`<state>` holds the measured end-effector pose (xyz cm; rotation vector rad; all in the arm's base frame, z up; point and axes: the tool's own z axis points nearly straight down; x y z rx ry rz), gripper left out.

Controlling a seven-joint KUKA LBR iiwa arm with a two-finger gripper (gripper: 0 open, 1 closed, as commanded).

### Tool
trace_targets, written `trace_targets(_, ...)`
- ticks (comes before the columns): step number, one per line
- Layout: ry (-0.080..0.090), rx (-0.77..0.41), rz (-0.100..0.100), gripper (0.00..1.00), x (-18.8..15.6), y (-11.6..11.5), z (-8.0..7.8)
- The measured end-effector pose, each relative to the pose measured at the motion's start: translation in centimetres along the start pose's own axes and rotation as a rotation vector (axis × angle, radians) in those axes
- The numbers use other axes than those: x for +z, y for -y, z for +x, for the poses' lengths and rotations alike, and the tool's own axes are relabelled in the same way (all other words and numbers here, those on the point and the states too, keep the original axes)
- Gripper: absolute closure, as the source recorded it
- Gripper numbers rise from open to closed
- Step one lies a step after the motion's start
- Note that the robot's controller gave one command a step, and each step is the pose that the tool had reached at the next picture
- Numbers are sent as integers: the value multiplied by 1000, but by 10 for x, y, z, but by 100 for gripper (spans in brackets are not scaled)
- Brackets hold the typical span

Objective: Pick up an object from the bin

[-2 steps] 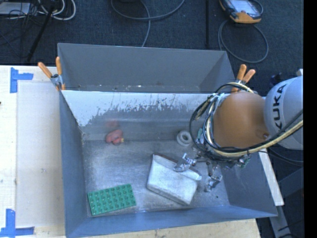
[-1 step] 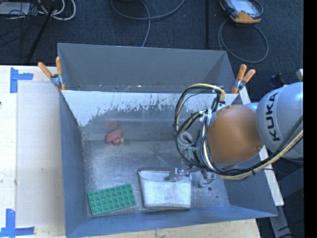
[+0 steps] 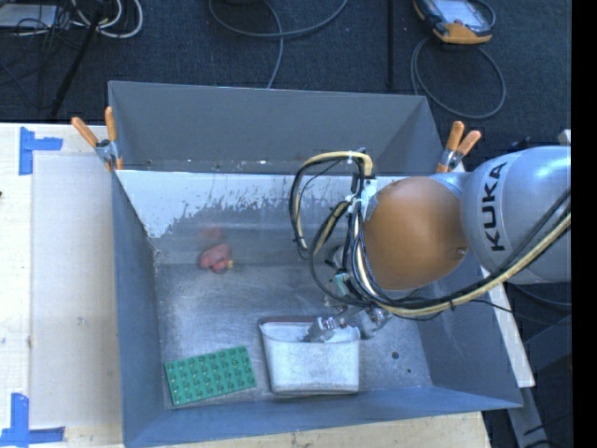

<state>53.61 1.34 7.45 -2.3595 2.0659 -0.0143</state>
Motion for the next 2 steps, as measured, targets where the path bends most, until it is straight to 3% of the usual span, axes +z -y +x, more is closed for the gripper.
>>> trace_targets(1, -6, 5, 6, 100, -1, 2, 4)
trace_targets(2, 5, 9, -4, 100, -83, 4, 3)
